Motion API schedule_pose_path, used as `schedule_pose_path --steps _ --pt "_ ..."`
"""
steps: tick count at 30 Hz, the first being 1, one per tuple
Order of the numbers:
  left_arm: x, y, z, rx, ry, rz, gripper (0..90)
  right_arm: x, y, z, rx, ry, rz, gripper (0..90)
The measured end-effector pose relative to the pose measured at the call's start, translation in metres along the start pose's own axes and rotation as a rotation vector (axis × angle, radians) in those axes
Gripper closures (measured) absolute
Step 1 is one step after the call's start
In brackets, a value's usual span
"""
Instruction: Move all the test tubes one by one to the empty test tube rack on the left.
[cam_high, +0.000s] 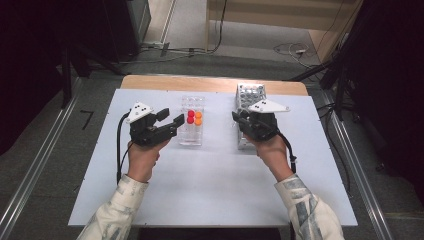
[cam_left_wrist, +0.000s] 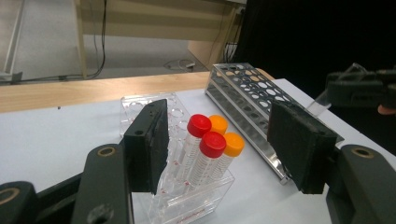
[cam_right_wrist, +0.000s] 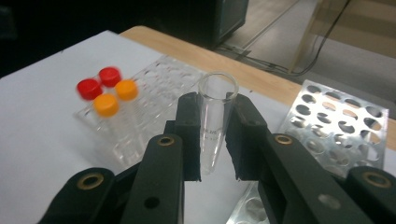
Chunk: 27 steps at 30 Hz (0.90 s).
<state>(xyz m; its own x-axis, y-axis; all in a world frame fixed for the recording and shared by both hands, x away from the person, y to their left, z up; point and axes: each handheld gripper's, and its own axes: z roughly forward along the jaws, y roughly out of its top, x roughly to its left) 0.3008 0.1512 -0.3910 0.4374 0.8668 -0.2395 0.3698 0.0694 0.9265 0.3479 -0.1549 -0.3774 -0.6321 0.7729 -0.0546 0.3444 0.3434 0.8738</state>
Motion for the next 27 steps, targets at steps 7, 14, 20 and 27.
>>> schedule_pose_path --steps 7,14,20,27 --pt "-0.029 0.0 0.0 0.017 -0.078 0.047 39.2 0.019 -0.019 0.0 0.024 0.071 -0.002 73.5" --pt "-0.053 -0.004 0.01 0.063 -0.163 0.099 43.0 0.042 -0.024 -0.004 0.025 0.133 -0.053 73.5" --pt "-0.064 -0.009 0.018 0.106 -0.228 0.123 56.5 0.056 -0.031 0.002 0.047 0.172 -0.065 73.5" --pt "-0.078 -0.016 0.023 0.14 -0.25 0.152 61.4 0.063 -0.033 0.005 0.054 0.163 -0.082 73.5"
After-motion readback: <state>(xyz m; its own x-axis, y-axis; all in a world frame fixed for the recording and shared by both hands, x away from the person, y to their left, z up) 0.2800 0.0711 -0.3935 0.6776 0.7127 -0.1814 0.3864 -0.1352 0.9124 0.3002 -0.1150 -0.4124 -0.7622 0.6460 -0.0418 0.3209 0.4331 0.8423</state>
